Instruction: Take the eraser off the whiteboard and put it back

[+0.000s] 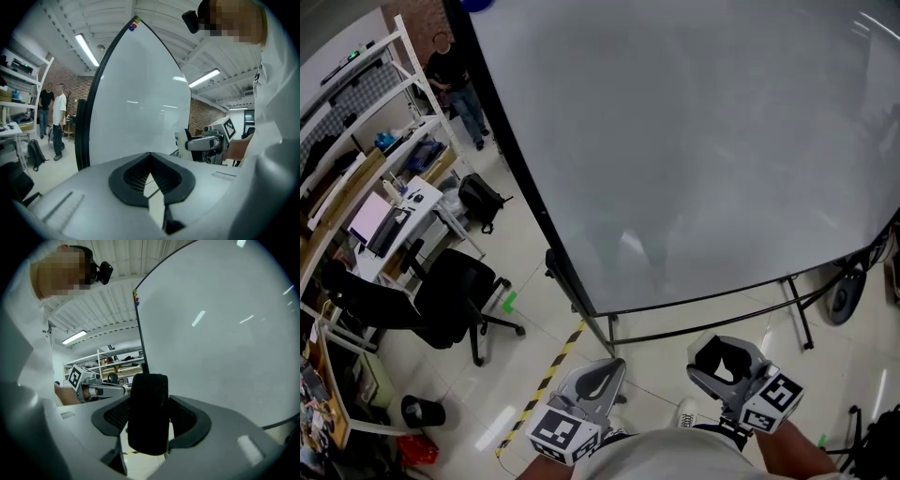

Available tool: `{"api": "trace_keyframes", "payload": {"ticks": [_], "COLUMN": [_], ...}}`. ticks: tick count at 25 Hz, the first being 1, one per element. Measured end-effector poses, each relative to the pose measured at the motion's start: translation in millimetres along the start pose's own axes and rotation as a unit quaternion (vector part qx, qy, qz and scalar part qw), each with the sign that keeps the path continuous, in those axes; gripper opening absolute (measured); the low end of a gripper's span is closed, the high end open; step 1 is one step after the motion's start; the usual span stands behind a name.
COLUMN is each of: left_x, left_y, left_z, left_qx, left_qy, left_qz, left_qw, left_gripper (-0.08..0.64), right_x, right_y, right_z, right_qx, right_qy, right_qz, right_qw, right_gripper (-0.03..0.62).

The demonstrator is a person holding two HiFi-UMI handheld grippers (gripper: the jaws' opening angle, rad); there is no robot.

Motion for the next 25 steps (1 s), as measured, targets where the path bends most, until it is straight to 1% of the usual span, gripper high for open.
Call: {"api": "trace_keyframes", "payload": {"ticks": [6, 14, 25], "left_x": [-4.4, -8.2, -15.9], "left_y": [-1.9, -1.4, 0.6], "left_z": [0.9, 5.9, 5.9], "left_qx": [0.000, -0.006, -0.005], "left_qy": [-0.002, -0.003, -0.014], "left_qz": [-0.001, -0.003, -0.010], "left_qw": [1.0000, 1.0000, 0.9998], "left_gripper": [0.017, 0.017, 0.017], "right_x": [-5.6, 0.4, -1.4], "right_y": [7.8, 15.3, 21.4], "right_z": [-6.6, -11.0, -14.3], "right_qx": [-0.001, -0.002, -0.002], "right_qy": [-0.017, -0.013, -0.013], "right_qz": [-0.005, -0.005, -0.012], "right_qw": [1.000, 1.000, 1.000], "right_gripper": [0.242, 0.242, 0.242]}}
Point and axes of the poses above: the fingertips, and each gripper's own axes: y backward along the fingers, x to its left, z out of its top, the point moved 1 cm from there along y, backward along the fingers, and after that the axes turned 7 degrees about x, right-handed, at the moved point
